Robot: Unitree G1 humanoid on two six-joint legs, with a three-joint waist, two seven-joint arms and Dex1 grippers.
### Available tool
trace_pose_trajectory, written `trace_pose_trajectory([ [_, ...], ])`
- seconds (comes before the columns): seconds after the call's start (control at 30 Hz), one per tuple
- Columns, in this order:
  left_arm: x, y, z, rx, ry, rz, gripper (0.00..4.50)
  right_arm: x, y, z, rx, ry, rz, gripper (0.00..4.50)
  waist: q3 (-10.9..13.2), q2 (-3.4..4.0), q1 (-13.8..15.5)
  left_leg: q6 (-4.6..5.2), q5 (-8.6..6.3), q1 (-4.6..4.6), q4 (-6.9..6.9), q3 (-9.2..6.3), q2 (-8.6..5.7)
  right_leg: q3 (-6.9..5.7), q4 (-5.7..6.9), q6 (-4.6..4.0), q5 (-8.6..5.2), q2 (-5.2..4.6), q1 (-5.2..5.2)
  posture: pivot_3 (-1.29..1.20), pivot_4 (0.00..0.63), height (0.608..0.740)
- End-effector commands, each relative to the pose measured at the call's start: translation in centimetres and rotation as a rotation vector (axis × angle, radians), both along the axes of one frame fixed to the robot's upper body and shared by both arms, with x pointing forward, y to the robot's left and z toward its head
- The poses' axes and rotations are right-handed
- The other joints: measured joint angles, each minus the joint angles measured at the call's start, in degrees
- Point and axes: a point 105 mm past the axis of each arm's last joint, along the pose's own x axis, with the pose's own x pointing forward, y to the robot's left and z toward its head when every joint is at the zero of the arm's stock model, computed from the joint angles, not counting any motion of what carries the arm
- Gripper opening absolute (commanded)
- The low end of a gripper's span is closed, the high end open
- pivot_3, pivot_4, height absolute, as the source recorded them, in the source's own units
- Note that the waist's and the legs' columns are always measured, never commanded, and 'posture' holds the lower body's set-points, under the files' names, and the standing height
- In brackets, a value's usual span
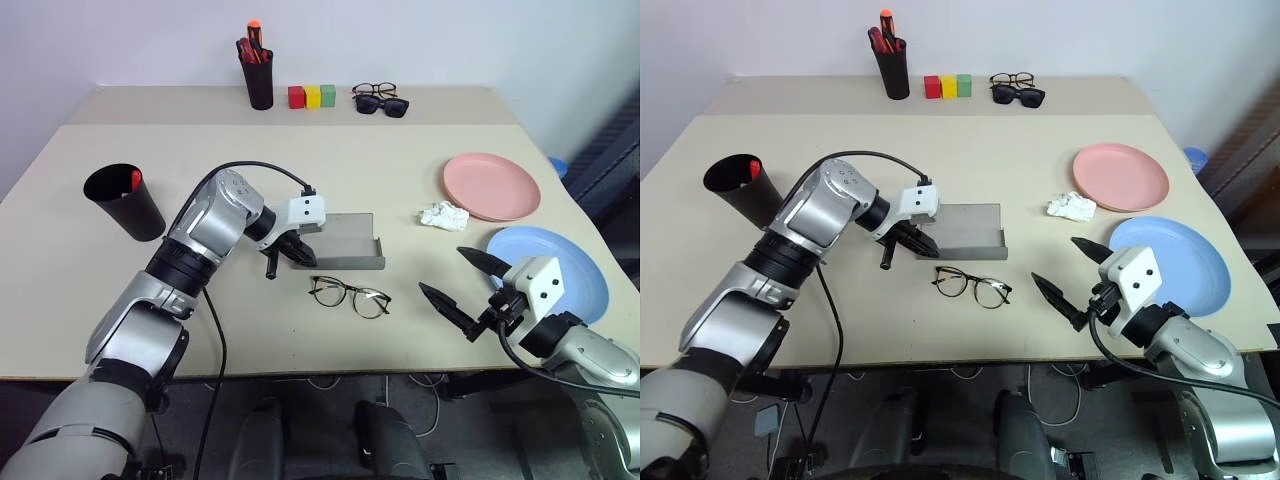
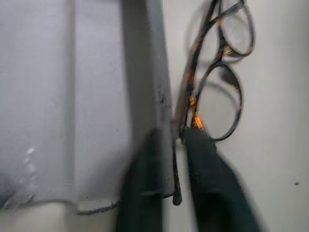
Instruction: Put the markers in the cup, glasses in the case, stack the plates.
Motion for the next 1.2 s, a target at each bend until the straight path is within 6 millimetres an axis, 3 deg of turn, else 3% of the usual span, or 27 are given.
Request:
trace_pose_trajectory([
  [0.03,0.0,-0.2,0.8,-0.012,-0.044,-0.007,2.24,-0.4,0.4,1.0,-0.006,-0.038,0.023,4.50,0.00,0.00,0.00,0.00,0.00,0.00,0.00,0.00,0.00,0.00,0.00,0.00,0.00,0.00,0.00,0.00,0.150,0.740],
  [0.17,0.7,-0.7,1.6,-0.072,-0.053,0.042,4.08,-0.5,0.5,0.8,-0.017,-0.028,0.037,4.50,0.00,0.00,0.00,0.00,0.00,0.00,0.00,0.00,0.00,0.00,0.00,0.00,0.00,0.00,0.00,0.00,0.150,0.740],
  [0.47,-0.3,-0.3,6.2,-0.451,-0.027,0.155,4.08,0.0,3.5,-0.2,-0.068,0.006,0.131,4.50,-0.04,0.06,-0.30,0.00,0.00,0.05,-0.01,-0.02,0.00,0.00,0.07,0.01,0.00,0.00,0.00,0.00,0.150,0.740],
  [0.63,-0.4,1.5,7.3,-0.564,-0.128,0.287,4.08,1.0,4.6,1.3,-0.001,-0.042,0.103,4.50,-0.05,0.07,-0.16,0.00,0.01,0.06,0.00,-0.03,0.00,0.00,0.10,0.02,-0.01,0.01,0.00,0.00,0.150,0.740],
  [0.77,-0.3,4.0,8.0,-0.686,-0.273,0.400,4.08,0.4,5.3,0.6,-0.049,-0.004,0.162,4.50,-0.06,0.09,-0.03,0.00,0.01,0.06,0.00,-0.04,0.00,0.00,0.09,0.03,-0.01,0.01,0.03,0.00,0.150,0.740],
  [0.87,-0.1,6.3,7.1,-0.652,-0.355,0.461,4.08,0.3,5.4,-0.3,-0.130,0.032,0.204,4.50,-0.06,0.09,-0.09,-0.01,0.01,0.08,0.01,-0.02,-0.01,0.01,0.09,0.03,-0.01,0.01,0.04,0.00,0.150,0.740],
  [1.0,-0.7,9.1,4.9,-0.577,-0.333,0.462,4.08,1.0,5.5,-1.5,-0.238,0.100,0.243,4.50,-0.07,0.11,-0.24,-0.01,0.01,0.13,0.00,-0.01,0.00,0.01,0.09,0.01,-0.01,0.01,0.04,0.00,0.150,0.740],
  [1.2,-1.2,11.6,1.5,-0.450,-0.355,0.485,4.08,3.0,7.3,-1.9,-0.280,0.143,0.287,4.50,-0.07,0.11,-0.12,-0.02,0.01,0.11,-0.02,0.00,0.01,0.01,0.06,-0.01,0.00,0.01,0.02,0.00,0.150,0.740],
])
